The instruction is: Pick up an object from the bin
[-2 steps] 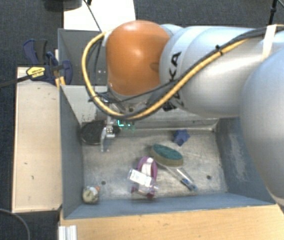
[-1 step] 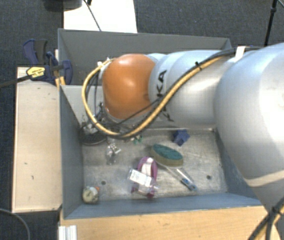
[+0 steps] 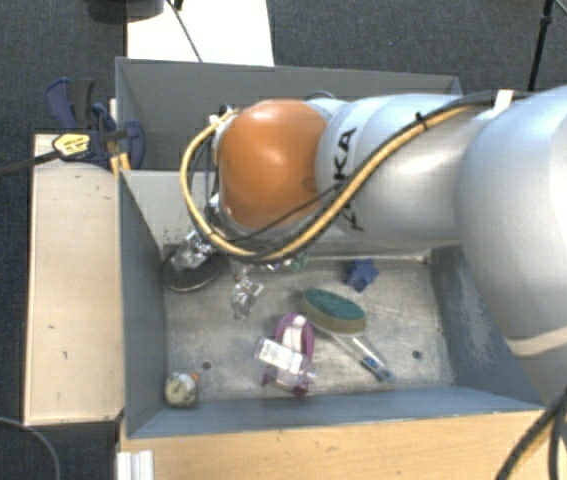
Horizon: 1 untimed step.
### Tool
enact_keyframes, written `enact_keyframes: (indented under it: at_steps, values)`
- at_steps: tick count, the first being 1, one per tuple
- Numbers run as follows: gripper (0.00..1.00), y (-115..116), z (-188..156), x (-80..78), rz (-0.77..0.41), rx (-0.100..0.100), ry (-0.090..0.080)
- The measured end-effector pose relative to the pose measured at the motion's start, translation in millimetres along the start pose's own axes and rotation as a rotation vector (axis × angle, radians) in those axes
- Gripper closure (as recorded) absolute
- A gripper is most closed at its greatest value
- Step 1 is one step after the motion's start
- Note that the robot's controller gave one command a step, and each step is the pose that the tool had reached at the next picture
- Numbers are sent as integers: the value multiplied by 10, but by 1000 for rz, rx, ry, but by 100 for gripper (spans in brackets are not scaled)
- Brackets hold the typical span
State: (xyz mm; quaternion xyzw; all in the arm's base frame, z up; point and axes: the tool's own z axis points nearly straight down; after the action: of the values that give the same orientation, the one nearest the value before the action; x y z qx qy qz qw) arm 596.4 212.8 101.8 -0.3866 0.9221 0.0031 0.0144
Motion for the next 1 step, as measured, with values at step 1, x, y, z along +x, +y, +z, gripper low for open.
enact_keyframes:
  at_steps: [1]
  values:
    - [100, 8, -29, -24, 5, 0, -5]
